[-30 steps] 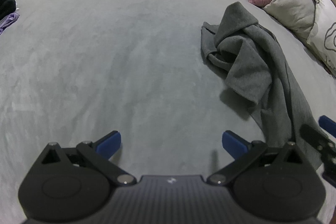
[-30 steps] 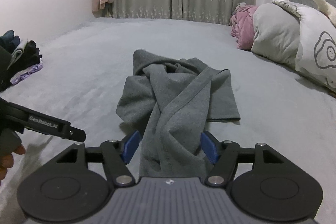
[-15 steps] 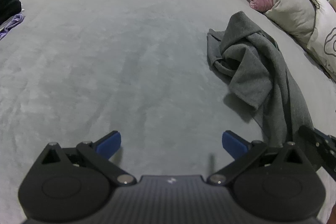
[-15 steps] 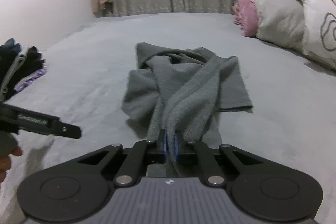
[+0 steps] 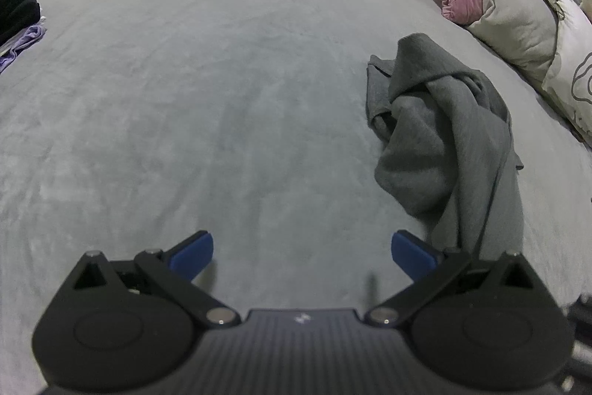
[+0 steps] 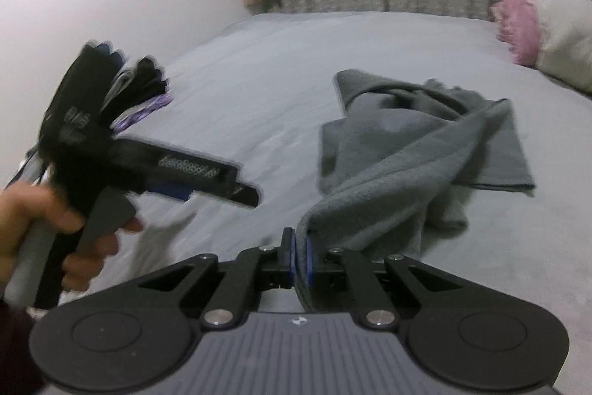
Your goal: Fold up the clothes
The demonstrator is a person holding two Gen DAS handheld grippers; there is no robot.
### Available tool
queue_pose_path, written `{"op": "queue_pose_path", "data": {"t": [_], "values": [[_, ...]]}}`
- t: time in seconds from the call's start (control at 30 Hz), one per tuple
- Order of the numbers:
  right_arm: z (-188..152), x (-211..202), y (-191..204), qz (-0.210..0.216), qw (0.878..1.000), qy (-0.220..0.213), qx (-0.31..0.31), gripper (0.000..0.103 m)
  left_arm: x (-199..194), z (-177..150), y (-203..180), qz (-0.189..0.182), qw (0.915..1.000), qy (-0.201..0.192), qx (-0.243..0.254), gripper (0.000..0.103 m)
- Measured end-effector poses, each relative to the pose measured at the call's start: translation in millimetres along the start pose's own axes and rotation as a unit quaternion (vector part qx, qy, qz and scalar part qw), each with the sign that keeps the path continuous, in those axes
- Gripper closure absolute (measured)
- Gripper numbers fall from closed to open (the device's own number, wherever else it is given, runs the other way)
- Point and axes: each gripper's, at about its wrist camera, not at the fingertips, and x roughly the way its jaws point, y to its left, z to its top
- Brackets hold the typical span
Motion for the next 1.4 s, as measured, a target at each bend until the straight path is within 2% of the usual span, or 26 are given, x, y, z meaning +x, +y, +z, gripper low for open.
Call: {"op": "queue_pose_path", "data": {"t": [0.33, 0.47, 0.57, 0.6, 0.67, 0.73, 0.83, 0.9, 1.0, 1.07, 1.1, 1.17, 1.27, 1.4], "values": [[-10, 6, 17, 0.076, 0.994, 0.072, -0.042, 0.098, 0, 0, 1, 0.0, 1.0, 0.0, -0.003, 0.0], [-16, 11, 19, 0.085, 0.989, 0.102, -0.06, 0.098, 0, 1, 0, -0.001, 1.0, 0.0, -0.004, 0.0], [-18, 9, 16, 0.083, 0.989, 0.109, -0.05, 0.096, 1, 2, -3, -0.014, 0.9999, 0.0, -0.004, 0.0], [-17, 6, 11, 0.081, 0.99, 0.107, -0.039, 0.095, 2, 2, -5, -0.02, 0.9998, 0.0, -0.004, 0.0], [-14, 0, 4, 0.075, 0.992, 0.097, -0.028, 0.081, 4, 3, -8, -0.035, 0.9994, -0.001, -0.006, 0.0], [-10, -8, -4, 0.063, 0.995, 0.081, -0.021, 0.072, 4, 4, -12, -0.05, 0.9987, -0.004, -0.009, 0.0], [-5, -16, -16, 0.044, 0.997, 0.062, -0.003, 0.066, 5, 4, -23, -0.088, 0.9956, -0.027, -0.011, 0.0], [-4, -21, -23, 0.032, 0.998, 0.054, 0.012, 0.064, 8, 4, -32, -0.11, 0.9932, -0.038, -0.011, 0.004], [-5, -22, -36, 0.014, 0.998, 0.051, 0.039, 0.063, 18, -1, -43, -0.104, 0.9942, -0.028, -0.002, 0.015], [-6, -19, -46, 0.002, 0.997, 0.055, 0.056, 0.063, 26, -7, -50, -0.092, 0.9956, -0.017, 0.006, 0.038], [-7, -18, -51, -0.004, 0.996, 0.057, 0.063, 0.062, 28, -9, -53, -0.086, 0.9961, -0.015, 0.01, 0.042], [-9, -14, -65, -0.022, 0.994, 0.067, 0.085, 0.062, 27, -11, -55, -0.079, 0.9966, -0.019, 0.016, 0.068], [-11, -11, -82, -0.04, 0.99, 0.078, 0.11, 0.062, 16, -16, -60, -0.074, 0.9963, -0.028, 0.031, 0.087], [-9, -11, -100, -0.057, 0.984, 0.08, 0.147, 0.062, 0, -23, -59, -0.074, 0.9957, -0.041, 0.037, 0.092]]}}
